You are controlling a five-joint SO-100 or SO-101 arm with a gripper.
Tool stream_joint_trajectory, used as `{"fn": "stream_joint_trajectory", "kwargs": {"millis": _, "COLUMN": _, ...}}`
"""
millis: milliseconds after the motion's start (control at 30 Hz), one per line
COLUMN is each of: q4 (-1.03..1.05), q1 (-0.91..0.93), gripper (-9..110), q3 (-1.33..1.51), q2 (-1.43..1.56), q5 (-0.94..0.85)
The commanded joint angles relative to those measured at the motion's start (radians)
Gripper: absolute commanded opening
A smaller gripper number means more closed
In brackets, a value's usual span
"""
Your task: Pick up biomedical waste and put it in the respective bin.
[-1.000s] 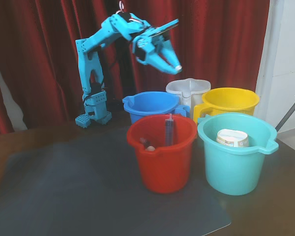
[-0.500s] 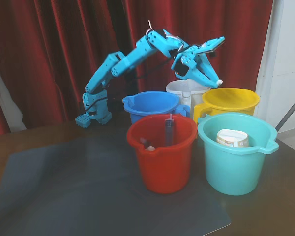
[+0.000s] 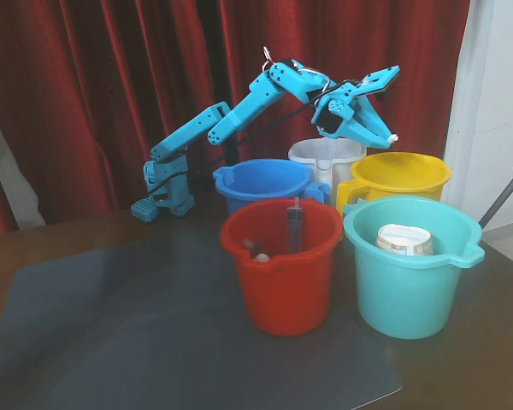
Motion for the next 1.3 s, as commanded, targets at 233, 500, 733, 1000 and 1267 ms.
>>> {"fn": "stream_joint_trajectory", "kwargs": {"millis": 233, "q4": -0.002, "q1": -0.009, "gripper": 0, "q3": -0.048, "q2": 0.021, "q5": 0.009}}
{"fn": "stream_joint_trajectory", "kwargs": {"millis": 500, "q4": -0.006, "q1": -0.009, "gripper": 10, "q3": -0.132, "q2": 0.02, "q5": 0.006}}
{"fn": "stream_joint_trajectory", "kwargs": {"millis": 733, "q4": 0.052, "q1": -0.009, "gripper": 10, "q3": -0.196, "q2": 0.018, "q5": 0.012}}
{"fn": "stream_joint_trajectory", "kwargs": {"millis": 1000, "q4": 0.417, "q1": -0.009, "gripper": 6, "q3": -0.468, "q2": 0.098, "q5": 0.049}}
{"fn": "stream_joint_trajectory", "kwargs": {"millis": 1267, "q4": 0.541, "q1": -0.003, "gripper": 1, "q3": -0.445, "q2": 0.535, "q5": 0.339}}
